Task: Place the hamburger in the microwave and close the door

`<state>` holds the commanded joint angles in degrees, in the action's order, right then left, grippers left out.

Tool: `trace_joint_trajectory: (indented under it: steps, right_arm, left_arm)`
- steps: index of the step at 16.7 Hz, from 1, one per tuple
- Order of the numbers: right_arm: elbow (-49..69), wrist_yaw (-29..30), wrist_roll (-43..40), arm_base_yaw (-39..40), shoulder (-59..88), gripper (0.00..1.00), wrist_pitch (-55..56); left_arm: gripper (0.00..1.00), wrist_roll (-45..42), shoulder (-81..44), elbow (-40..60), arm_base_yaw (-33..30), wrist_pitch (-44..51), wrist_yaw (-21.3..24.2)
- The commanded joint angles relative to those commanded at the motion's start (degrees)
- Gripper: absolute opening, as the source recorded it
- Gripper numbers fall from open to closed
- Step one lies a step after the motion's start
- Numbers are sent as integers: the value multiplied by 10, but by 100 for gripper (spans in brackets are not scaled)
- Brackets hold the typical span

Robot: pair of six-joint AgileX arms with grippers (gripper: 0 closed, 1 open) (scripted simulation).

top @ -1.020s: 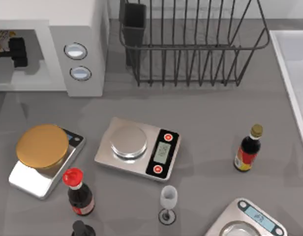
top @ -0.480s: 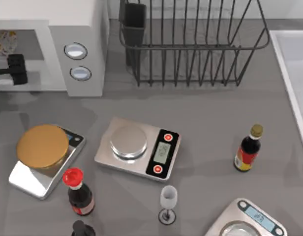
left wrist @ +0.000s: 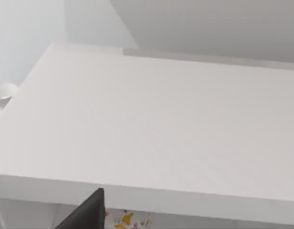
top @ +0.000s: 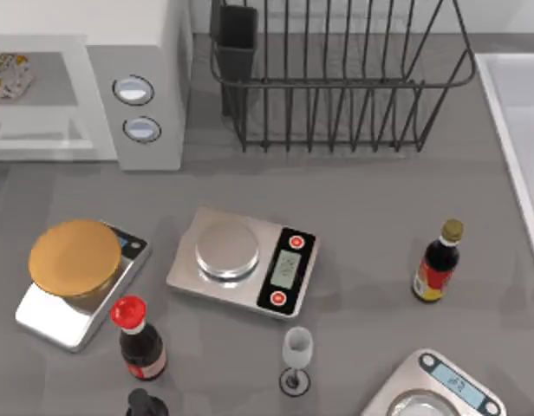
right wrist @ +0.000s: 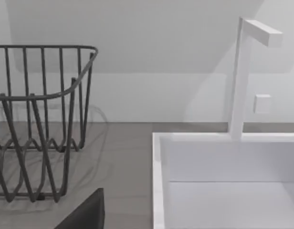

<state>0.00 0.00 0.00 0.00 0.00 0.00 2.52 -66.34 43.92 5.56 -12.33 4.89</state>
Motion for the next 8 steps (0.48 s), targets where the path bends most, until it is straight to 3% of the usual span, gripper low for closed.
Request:
trace_joint_trajectory:
  steps: [8]
  right_arm:
    - [0,0,0,0,0,100,0]
  left_arm:
    - [100,1,480,-276,-36,63,-30]
